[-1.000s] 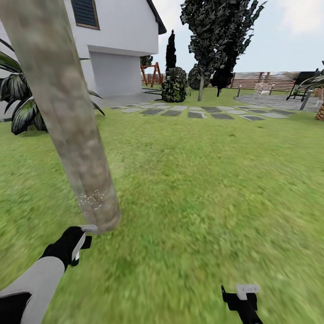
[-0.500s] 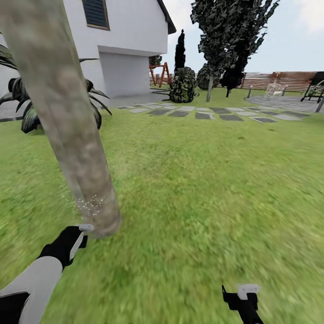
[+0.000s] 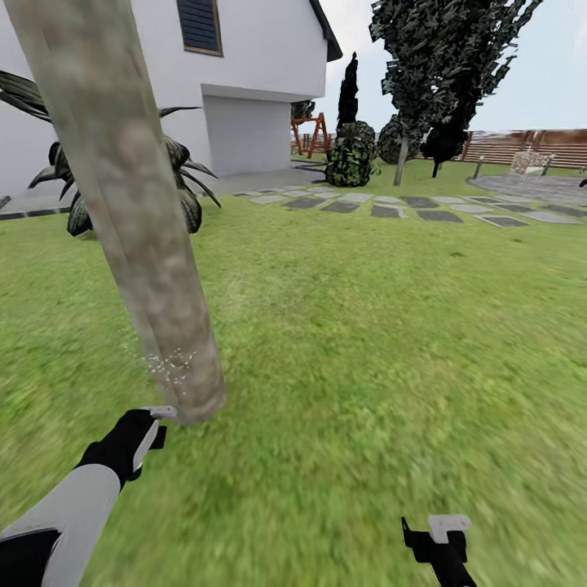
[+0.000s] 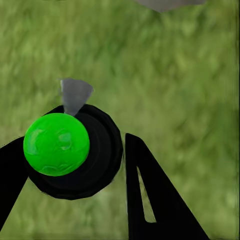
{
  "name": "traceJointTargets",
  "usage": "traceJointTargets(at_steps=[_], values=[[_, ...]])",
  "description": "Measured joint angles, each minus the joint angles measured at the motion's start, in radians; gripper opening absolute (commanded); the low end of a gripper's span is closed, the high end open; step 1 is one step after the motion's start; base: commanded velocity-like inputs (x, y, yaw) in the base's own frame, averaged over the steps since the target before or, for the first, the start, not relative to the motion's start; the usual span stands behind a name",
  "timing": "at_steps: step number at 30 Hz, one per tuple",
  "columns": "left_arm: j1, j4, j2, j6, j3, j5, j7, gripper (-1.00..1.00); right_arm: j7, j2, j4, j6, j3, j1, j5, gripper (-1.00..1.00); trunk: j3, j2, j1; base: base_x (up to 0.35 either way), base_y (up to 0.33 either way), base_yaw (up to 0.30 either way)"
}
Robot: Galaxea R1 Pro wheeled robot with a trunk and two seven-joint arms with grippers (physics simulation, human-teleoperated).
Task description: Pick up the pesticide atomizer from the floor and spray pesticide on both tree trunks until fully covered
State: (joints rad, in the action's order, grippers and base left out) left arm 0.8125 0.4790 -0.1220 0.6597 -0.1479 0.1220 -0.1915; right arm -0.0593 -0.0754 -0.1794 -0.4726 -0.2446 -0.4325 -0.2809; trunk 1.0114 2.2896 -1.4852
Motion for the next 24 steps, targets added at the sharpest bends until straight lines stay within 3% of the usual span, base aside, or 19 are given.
traceJointTargets(at_steps=[9, 17, 24], values=[[0.0, 0.001, 0.001, -0.001, -0.002, 0.0, 0.0, -1.0, 0.0, 0.0, 0.0, 0.0, 0.0, -0.001, 0.0, 1.0, 0.0, 0.0, 0.0, 0.011, -0.271, 0.0], [0.0, 0.002, 0.016, -0.001, -0.004, 0.0, 0.0, -1.0, 0.001, 0.0, 0.0, 0.0, 0.001, 0.0, 0.0, 1.0, 0.0, 0.0, 0.0, 0.22, -0.201, 0.002], [0.0, 0.003, 0.026, -0.001, -0.004, 0.0, -0.001, -1.0, 0.001, 0.002, 0.0, 0.0, 0.002, 0.0, 0.0, 1.0, 0.0, 0.0, 0.0, 0.19, -0.218, 0.221]])
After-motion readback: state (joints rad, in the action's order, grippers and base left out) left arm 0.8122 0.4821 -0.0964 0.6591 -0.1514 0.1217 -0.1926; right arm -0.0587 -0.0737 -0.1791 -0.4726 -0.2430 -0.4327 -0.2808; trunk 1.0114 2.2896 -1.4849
